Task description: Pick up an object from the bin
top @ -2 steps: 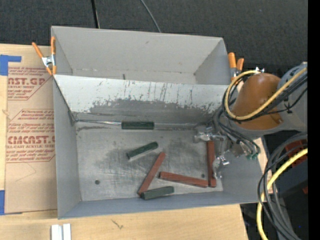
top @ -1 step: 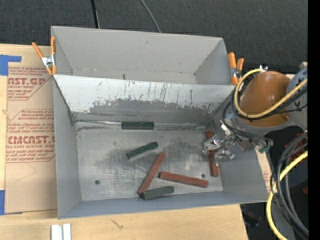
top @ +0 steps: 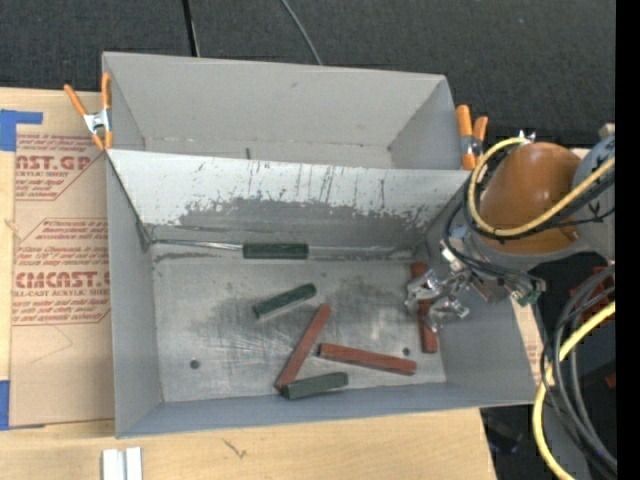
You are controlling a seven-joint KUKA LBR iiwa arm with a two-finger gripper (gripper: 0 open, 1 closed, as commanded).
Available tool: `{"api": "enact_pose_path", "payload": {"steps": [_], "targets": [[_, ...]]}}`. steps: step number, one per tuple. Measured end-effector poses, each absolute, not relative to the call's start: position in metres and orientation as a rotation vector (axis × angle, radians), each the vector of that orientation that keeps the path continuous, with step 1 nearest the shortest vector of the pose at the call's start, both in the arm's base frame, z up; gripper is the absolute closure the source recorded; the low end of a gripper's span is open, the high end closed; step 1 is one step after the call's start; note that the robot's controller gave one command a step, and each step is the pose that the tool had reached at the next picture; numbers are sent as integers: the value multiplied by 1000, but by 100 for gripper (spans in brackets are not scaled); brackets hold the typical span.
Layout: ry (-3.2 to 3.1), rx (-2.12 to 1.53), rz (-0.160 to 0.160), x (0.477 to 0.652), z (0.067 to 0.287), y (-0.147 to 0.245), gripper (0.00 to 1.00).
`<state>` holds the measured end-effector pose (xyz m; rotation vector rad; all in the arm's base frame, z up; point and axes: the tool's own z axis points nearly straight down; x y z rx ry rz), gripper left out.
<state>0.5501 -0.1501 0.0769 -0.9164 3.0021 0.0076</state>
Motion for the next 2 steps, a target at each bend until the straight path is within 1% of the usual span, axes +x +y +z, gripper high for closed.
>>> {"api": "enact_pose_path", "payload": {"steps": [1, 2], "targets": [[2622, -1694, -26, 530, 78, -126, 100], [2622, -1694, -26, 530, 78, -126, 100]]}}
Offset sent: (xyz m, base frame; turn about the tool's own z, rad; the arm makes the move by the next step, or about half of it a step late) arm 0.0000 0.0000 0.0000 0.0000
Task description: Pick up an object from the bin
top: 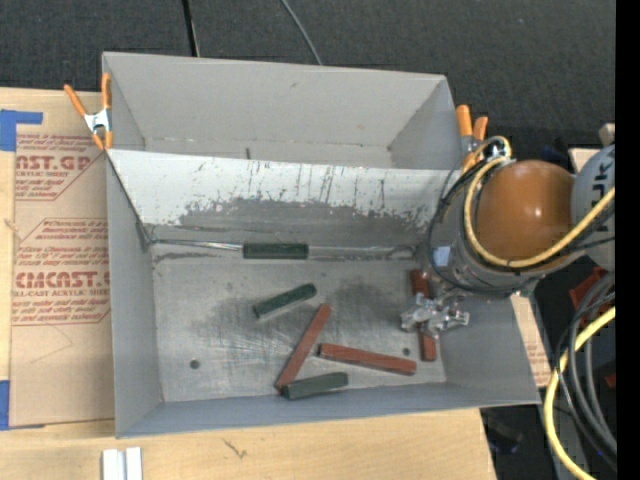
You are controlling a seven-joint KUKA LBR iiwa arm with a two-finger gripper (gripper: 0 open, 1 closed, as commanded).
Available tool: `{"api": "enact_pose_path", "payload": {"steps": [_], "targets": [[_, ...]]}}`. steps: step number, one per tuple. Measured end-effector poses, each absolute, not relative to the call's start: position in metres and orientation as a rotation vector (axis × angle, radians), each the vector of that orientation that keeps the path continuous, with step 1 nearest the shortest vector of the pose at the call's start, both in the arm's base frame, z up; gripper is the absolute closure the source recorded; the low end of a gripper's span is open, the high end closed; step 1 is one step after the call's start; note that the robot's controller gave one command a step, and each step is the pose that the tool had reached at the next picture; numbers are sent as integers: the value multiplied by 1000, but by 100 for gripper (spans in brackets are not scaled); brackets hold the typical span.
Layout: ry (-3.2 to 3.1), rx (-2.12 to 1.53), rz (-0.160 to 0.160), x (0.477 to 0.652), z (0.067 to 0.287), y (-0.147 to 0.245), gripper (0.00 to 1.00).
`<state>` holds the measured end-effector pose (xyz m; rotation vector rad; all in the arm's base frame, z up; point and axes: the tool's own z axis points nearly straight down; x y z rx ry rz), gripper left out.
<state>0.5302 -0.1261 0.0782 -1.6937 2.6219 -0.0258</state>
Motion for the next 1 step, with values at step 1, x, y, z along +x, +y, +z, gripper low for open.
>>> {"api": "enact_pose_path", "payload": {"steps": [1], "targets": [[2683, -1601, -24, 531, 78, -126, 100]]}}
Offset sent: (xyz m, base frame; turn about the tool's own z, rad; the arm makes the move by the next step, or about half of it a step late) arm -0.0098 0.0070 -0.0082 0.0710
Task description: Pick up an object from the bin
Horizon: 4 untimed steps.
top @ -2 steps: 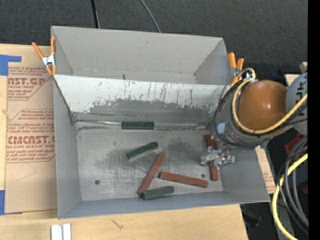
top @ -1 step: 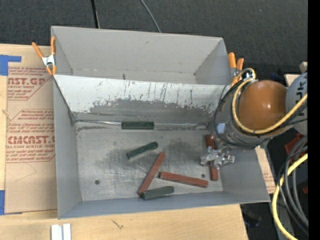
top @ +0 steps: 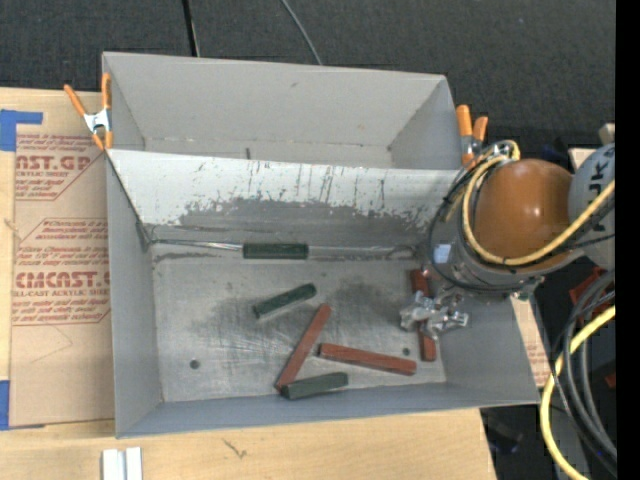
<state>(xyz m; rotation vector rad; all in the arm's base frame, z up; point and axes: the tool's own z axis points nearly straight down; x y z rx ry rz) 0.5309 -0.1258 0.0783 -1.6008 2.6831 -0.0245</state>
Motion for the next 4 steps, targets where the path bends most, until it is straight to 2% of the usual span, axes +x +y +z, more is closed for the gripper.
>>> {"api": "enact_pose_path", "payload": {"steps": [1, 2, 3, 4], "targets": [[2685, -1596, -27, 528, 78, -122, 100], [2678, -1645, 8, 525, 131, -105, 100], [2658, -1658, -7, 524, 131, -107, 100], [2662, -1669, 8, 520, 94, -105, 100]]}}
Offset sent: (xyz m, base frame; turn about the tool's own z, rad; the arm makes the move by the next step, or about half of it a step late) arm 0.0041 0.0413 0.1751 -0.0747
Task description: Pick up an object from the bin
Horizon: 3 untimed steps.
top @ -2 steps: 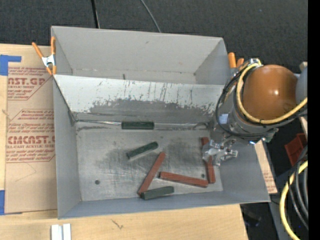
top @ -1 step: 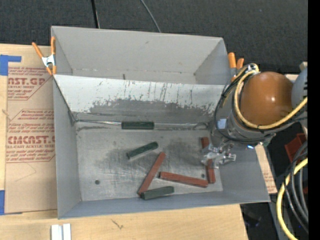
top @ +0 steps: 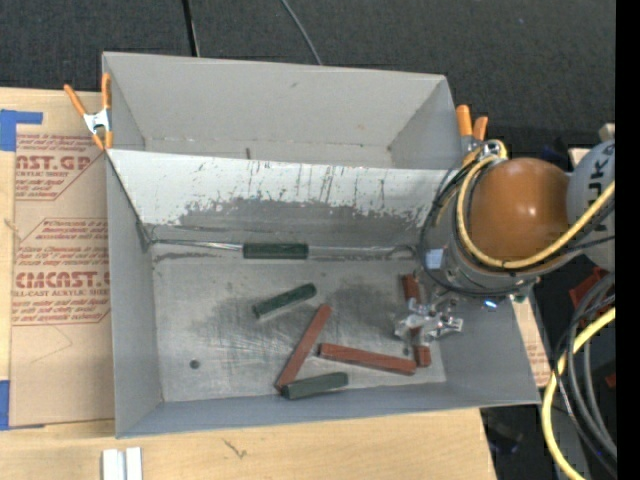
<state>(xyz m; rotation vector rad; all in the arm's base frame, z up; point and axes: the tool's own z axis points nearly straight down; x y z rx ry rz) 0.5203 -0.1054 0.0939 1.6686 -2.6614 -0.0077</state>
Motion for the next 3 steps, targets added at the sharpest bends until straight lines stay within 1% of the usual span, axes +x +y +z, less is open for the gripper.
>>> {"api": "enact_pose_path", "payload": {"steps": [1, 2, 3], "targets": [[-2681, 1643, -2, 525, 162, -107, 0], [-2681, 1643, -3, 525, 162, -107, 0], [-2613, 1745, 4, 543, 72, -107, 100]]}}
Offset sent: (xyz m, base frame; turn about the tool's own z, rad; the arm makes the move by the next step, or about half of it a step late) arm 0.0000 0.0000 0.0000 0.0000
